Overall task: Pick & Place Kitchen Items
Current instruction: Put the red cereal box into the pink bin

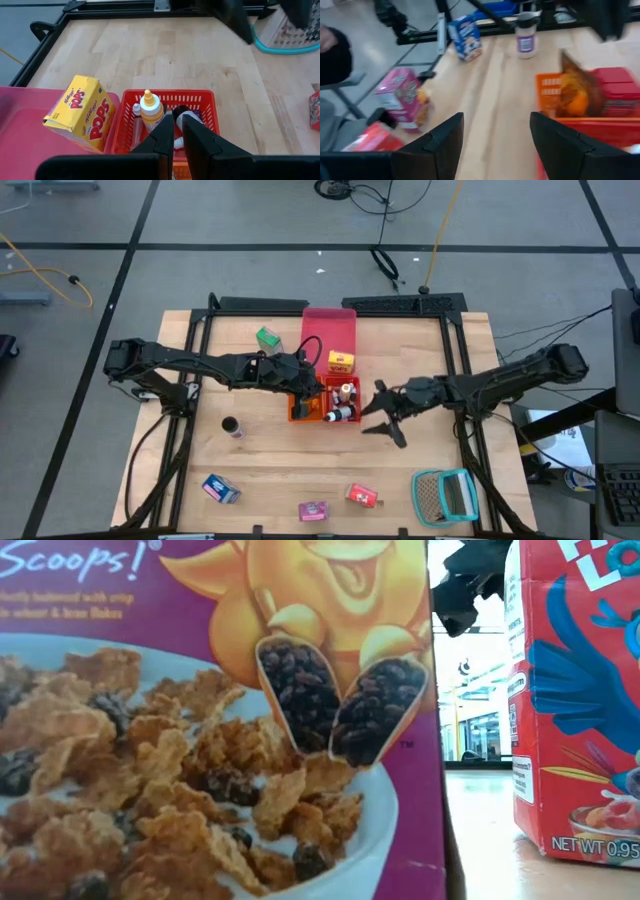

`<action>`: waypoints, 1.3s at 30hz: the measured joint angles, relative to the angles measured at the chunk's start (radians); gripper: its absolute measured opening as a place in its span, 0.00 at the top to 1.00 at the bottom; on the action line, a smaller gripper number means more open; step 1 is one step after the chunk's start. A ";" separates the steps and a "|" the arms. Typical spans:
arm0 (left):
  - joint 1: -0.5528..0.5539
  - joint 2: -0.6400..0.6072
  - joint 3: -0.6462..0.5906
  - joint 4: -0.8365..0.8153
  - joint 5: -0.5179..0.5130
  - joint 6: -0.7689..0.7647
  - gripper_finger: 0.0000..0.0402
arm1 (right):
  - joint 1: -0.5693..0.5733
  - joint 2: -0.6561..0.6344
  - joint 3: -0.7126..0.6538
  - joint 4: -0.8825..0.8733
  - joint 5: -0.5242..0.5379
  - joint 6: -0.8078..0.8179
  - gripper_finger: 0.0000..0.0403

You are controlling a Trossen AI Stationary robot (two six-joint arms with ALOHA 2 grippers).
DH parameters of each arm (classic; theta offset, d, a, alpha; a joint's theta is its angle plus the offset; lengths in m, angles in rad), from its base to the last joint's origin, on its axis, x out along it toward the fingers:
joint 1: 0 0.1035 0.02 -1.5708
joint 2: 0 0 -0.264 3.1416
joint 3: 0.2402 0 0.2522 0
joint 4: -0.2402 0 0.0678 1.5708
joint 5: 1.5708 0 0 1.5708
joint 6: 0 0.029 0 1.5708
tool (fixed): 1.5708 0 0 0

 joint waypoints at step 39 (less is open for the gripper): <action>0.000 0.000 0.000 -0.024 0.000 -0.027 0.90 | 0.380 0.430 0.682 -0.727 0.119 0.418 0.46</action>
